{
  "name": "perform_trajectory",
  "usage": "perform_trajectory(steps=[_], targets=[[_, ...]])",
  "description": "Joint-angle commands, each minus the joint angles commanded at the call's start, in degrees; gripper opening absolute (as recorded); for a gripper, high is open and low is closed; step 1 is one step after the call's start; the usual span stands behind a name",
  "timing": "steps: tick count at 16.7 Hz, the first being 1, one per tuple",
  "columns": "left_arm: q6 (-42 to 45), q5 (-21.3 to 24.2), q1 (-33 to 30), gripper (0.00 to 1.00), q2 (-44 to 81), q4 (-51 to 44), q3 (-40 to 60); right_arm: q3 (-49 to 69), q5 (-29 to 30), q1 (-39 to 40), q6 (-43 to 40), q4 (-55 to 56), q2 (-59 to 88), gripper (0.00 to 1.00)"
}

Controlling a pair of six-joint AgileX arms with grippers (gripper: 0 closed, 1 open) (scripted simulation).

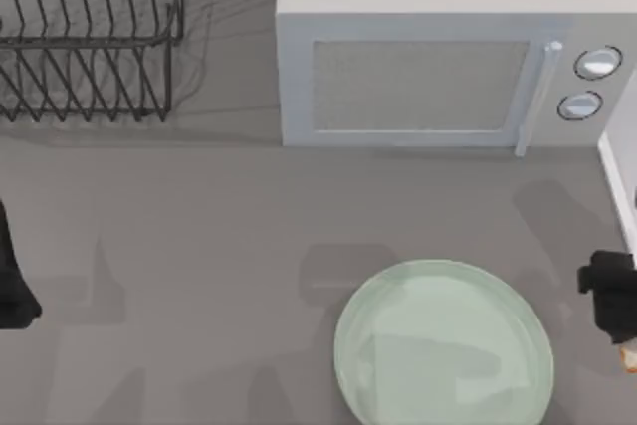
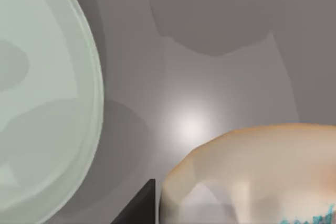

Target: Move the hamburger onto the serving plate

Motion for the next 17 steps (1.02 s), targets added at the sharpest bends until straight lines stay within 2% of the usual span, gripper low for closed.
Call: perform_trajectory(steps=[3,7,11,17], targets=[[0.0,0.0,0.0,1.0,0.0,0.0,0.0,0.79,-0.1,0.69,-4.58,-0.21,1.08,0.0],[0.0,0.0,0.0,1.0,0.0,0.0,0.0,3.16,-0.35,2.67,-17.62,-0.79,4.17,0.0],[0.0,0.0,0.0,1.0,0.0,0.0,0.0,6.31,-0.68,5.65,-36.91,-1.41,8.37,0.0],[0.0,0.0,0.0,1.0,0.0,0.0,0.0,11.18,-1.27,11.07,-72.84,-1.55,14.9,0.0]])
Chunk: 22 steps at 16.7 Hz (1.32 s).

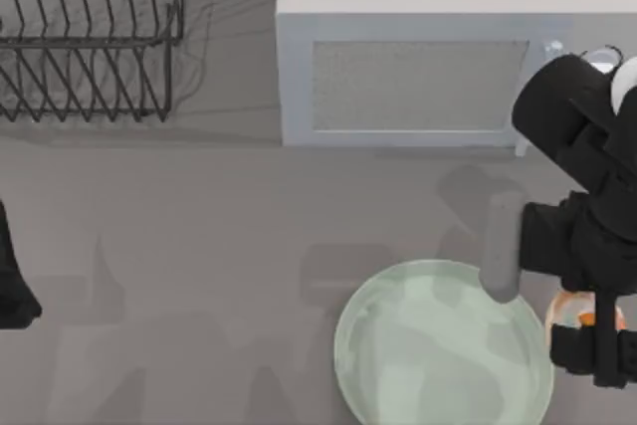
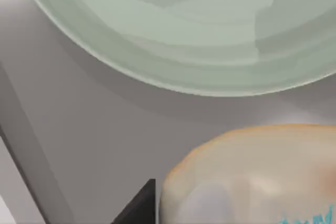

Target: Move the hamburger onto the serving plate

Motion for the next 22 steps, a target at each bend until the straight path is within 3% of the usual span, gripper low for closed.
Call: perform_trajectory(steps=[8,13,17,22], targets=[[0.0,0.0,0.0,1.0,0.0,0.0,0.0,5.01,-0.87,6.85,-49.8,1.89,6.45,0.0],[0.0,0.0,0.0,1.0,0.0,0.0,0.0,6.74,-1.29,9.94,-74.62,3.79,8.46,0.0],[0.0,0.0,0.0,1.0,0.0,0.0,0.0,7.56,-1.49,11.49,-87.31,5.0,9.23,0.0],[0.0,0.0,0.0,1.0,0.0,0.0,0.0,7.82,-1.54,11.95,-91.17,5.37,9.46,0.0]])
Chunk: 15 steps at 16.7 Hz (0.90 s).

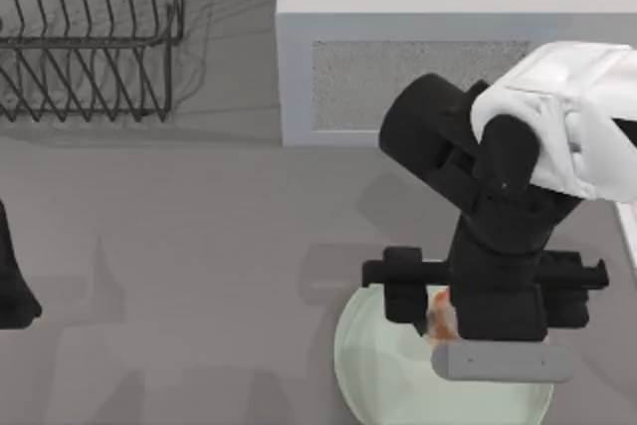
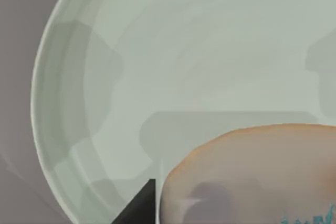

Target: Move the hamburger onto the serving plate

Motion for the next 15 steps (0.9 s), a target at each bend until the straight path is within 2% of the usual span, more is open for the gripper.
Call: perform_trajectory(steps=[4,11,15], targets=[[0.0,0.0,0.0,1.0,0.0,0.0,0.0,-0.3,0.02,-0.38,0.28,0.12,-0.19,0.0],[0.0,0.0,0.0,1.0,0.0,0.0,0.0,-6.26,-0.01,-0.04,0.19,9.72,3.52,0.0],[0.0,0.0,0.0,1.0,0.0,0.0,0.0,-6.42,0.01,0.04,0.09,10.06,3.64,0.0]])
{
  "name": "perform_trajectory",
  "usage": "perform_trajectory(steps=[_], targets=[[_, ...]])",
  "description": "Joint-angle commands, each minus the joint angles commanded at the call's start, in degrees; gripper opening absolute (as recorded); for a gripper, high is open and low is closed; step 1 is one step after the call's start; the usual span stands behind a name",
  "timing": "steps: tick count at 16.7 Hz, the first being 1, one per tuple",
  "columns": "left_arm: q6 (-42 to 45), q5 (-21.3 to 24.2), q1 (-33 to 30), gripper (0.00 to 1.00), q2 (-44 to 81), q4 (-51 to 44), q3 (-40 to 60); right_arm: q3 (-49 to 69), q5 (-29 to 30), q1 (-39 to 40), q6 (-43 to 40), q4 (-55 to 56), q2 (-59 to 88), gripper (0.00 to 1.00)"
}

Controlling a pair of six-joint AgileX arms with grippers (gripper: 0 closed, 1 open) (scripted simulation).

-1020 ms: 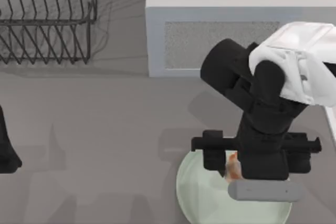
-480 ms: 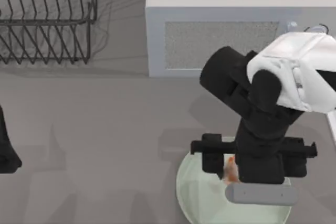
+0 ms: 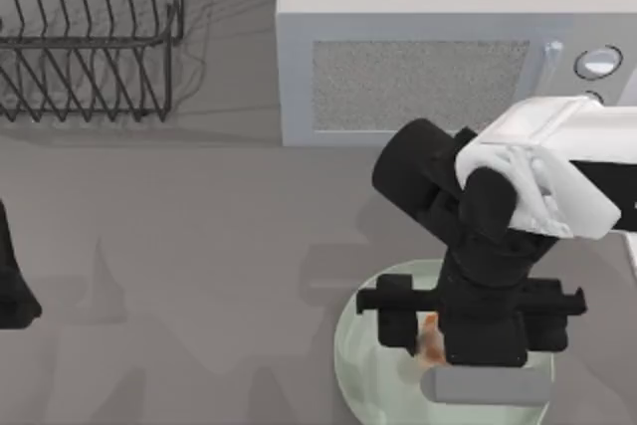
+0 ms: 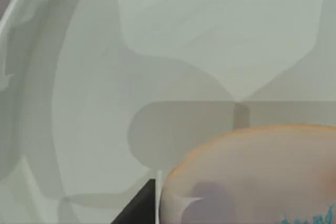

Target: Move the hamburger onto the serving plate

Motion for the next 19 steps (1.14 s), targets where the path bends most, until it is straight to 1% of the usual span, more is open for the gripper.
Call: perform_trajectory(steps=[13,14,19], targets=[[0.0,0.0,0.0,1.0,0.0,0.0,0.0,0.0,0.0,0.0,0.0,0.0,0.0,0.98],[0.0,0.0,0.0,1.0,0.0,0.0,0.0,0.0,0.0,0.0,0.0,0.0,0.0,1.0],[0.0,0.0,0.0,1.0,0.0,0.0,0.0,0.0,0.0,0.0,0.0,0.0,0.0,1.0]])
